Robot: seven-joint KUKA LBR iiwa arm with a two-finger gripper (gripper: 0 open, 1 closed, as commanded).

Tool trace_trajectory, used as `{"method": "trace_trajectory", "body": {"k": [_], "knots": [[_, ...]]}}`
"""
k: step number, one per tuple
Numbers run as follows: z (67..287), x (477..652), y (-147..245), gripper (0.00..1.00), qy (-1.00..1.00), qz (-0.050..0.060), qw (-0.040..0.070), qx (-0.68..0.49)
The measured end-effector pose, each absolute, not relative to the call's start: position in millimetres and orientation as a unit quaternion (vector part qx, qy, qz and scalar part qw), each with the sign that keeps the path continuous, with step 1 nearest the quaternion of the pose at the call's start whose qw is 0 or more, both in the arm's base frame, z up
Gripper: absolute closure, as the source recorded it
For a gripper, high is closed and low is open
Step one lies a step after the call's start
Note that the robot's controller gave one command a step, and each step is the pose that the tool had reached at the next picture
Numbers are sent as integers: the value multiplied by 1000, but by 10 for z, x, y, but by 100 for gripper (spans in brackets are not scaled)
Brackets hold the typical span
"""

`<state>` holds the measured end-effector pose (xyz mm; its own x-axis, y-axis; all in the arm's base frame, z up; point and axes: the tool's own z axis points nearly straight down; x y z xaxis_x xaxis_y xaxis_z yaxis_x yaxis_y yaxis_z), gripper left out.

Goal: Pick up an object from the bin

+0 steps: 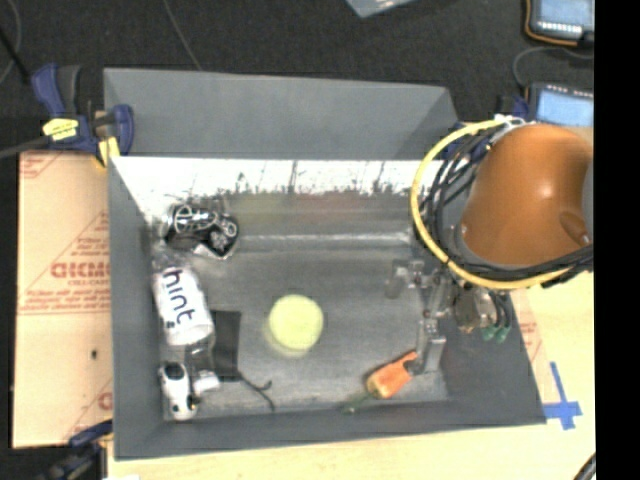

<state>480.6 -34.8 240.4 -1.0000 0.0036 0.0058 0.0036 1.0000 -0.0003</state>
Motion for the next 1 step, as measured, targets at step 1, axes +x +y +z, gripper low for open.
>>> {"method": "trace_trajectory", "body": {"k": [1], "knots": [[2444,4814,-347,0,-1000,0,-1,-1]]}}
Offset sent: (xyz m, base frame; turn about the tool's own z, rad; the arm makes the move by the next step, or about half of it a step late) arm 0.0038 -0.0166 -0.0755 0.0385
